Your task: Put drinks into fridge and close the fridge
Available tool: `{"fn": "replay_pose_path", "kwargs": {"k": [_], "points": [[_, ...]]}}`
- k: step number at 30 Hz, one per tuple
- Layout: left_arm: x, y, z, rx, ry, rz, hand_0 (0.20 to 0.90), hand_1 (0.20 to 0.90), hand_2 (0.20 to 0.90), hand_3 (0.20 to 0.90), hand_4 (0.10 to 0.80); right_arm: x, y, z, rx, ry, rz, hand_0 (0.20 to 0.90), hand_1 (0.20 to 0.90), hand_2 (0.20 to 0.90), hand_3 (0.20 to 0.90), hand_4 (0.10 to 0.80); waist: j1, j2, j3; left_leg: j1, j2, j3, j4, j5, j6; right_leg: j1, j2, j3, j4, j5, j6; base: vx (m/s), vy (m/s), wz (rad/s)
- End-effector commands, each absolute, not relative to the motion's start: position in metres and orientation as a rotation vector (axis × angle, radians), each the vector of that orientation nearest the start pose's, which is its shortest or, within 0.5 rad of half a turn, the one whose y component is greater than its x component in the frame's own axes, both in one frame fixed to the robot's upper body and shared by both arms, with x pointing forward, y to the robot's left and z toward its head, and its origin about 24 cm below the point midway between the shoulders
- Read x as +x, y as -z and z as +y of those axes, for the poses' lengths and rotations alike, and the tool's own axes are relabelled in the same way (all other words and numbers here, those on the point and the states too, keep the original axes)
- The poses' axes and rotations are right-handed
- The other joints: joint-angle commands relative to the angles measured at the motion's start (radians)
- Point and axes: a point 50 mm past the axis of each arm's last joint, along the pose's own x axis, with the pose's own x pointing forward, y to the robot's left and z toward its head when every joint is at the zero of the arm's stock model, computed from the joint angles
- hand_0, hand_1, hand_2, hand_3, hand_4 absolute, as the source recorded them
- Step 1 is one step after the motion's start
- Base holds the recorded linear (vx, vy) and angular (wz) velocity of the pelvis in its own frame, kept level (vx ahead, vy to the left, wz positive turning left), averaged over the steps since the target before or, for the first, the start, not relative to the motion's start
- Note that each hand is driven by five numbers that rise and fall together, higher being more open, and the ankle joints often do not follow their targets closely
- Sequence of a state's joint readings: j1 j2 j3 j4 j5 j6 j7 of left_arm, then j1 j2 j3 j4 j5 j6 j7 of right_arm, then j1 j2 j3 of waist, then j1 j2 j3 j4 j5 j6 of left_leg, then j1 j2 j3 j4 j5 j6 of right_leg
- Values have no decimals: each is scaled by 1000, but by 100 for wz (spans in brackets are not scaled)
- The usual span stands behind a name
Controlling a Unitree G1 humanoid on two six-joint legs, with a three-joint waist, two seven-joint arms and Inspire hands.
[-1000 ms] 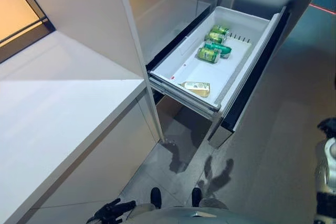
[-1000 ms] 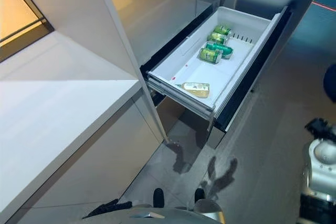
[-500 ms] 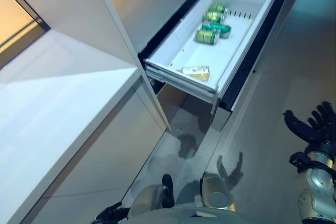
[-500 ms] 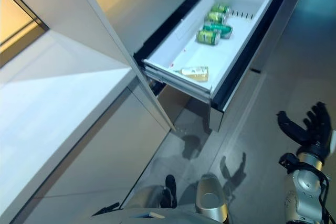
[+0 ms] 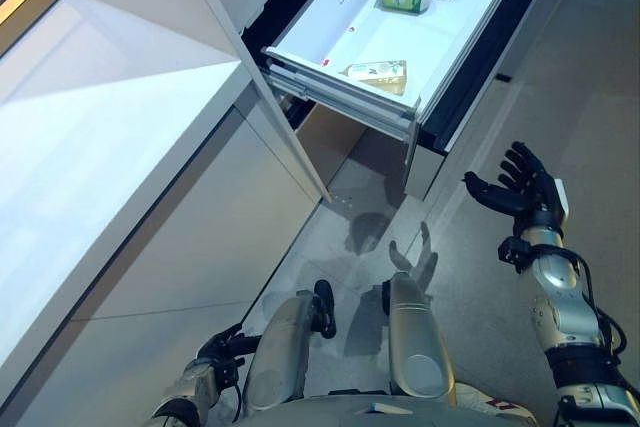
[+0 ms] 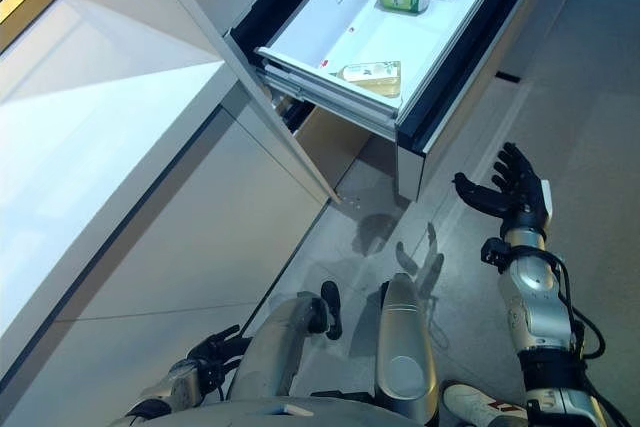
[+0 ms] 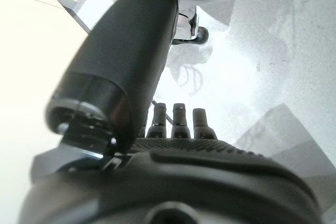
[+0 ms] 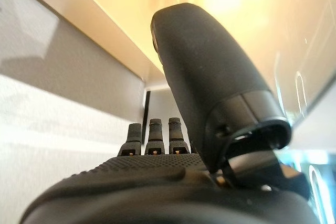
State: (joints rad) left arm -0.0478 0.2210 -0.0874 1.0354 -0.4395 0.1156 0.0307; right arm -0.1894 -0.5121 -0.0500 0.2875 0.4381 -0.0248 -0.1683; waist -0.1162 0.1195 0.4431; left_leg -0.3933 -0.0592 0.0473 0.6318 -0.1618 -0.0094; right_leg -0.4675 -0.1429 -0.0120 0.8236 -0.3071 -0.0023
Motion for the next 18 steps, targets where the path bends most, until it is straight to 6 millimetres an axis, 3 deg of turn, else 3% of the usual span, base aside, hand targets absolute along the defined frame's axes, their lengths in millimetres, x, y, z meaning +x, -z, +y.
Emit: {"fn": "replay_pose_path", "kwargs": {"k": [1, 9, 10, 12, 18], "points": [[137, 142, 236, -102, -293, 1079, 900, 900, 900, 900, 800, 320, -145, -252, -174, 141, -249, 900, 900, 900, 900, 800, 34, 6, -21, 41, -39, 41, 63, -93, 103, 38, 52, -44, -21, 26, -98, 2, 49, 2], [150, 142, 219, -103, -251, 1100, 900, 900, 900, 900, 800, 352, -177, -187, -282, -84, -281, 900, 900, 900, 900, 800, 59, 36, -17, 56, -48, 42, 49, -69, 89, 50, 30, -46, -23, 32, -97, 20, 59, -2], [152, 141, 217, -102, -240, 1107, 900, 900, 900, 900, 800, 357, -181, -172, -307, -135, -279, 900, 900, 900, 900, 800, 67, 42, -18, 58, -50, 42, 48, -65, 86, 50, 23, -47, -20, 32, -96, 23, 57, 0], [153, 141, 216, -101, -232, 1112, 900, 900, 900, 900, 800, 359, -184, -163, -315, -167, -274, 900, 900, 900, 900, 800, 73, 46, -17, 60, -51, 42, 49, -60, 83, 52, 19, -48, -18, 33, -95, 29, 47, 5], [159, 140, 206, -95, -163, 1109, 900, 900, 900, 900, 800, 369, -200, -105, -414, -309, -290, 900, 900, 900, 900, 800, 107, 77, -9, 79, -61, 31, 20, -24, 71, 65, 1, -58, -35, 41, -94, 6, 61, 9]]}}
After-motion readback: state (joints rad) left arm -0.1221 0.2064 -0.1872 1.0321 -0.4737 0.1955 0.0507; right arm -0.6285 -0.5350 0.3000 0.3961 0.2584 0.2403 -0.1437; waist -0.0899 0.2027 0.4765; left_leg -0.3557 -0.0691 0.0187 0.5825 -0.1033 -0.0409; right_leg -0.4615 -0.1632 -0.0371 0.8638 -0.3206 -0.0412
